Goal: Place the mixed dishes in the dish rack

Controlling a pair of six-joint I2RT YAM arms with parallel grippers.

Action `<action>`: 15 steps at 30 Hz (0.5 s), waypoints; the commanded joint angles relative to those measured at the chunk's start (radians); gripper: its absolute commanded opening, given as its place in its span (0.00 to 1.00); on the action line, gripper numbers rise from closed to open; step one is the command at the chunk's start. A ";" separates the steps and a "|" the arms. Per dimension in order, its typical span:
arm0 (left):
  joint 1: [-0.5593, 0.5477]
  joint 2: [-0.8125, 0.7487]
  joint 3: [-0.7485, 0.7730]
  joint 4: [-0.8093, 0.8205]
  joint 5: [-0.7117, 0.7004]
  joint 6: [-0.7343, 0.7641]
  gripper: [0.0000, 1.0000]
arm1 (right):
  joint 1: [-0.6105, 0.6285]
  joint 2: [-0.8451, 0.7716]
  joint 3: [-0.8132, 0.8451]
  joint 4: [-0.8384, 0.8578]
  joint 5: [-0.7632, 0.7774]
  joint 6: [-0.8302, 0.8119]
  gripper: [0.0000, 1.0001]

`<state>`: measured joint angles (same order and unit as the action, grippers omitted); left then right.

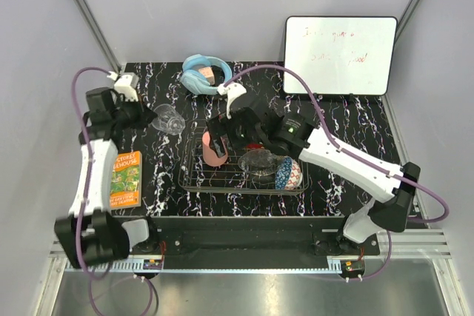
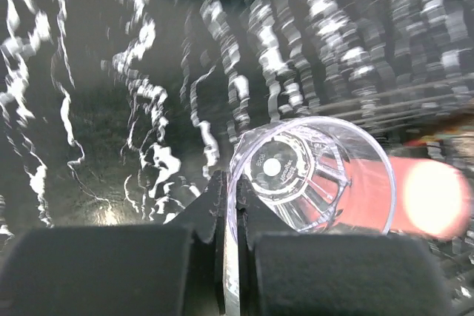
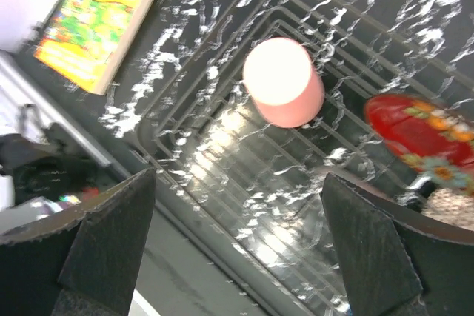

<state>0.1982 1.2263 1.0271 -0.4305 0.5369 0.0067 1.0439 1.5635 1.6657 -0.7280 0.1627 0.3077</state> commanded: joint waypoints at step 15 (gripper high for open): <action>0.017 -0.269 -0.033 -0.005 0.895 -0.448 0.00 | -0.188 -0.389 -0.649 1.098 -0.537 0.694 1.00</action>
<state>0.2115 0.9150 1.0161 -0.4843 1.1690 -0.3004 0.8600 1.1732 1.0901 0.0597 -0.2859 0.8234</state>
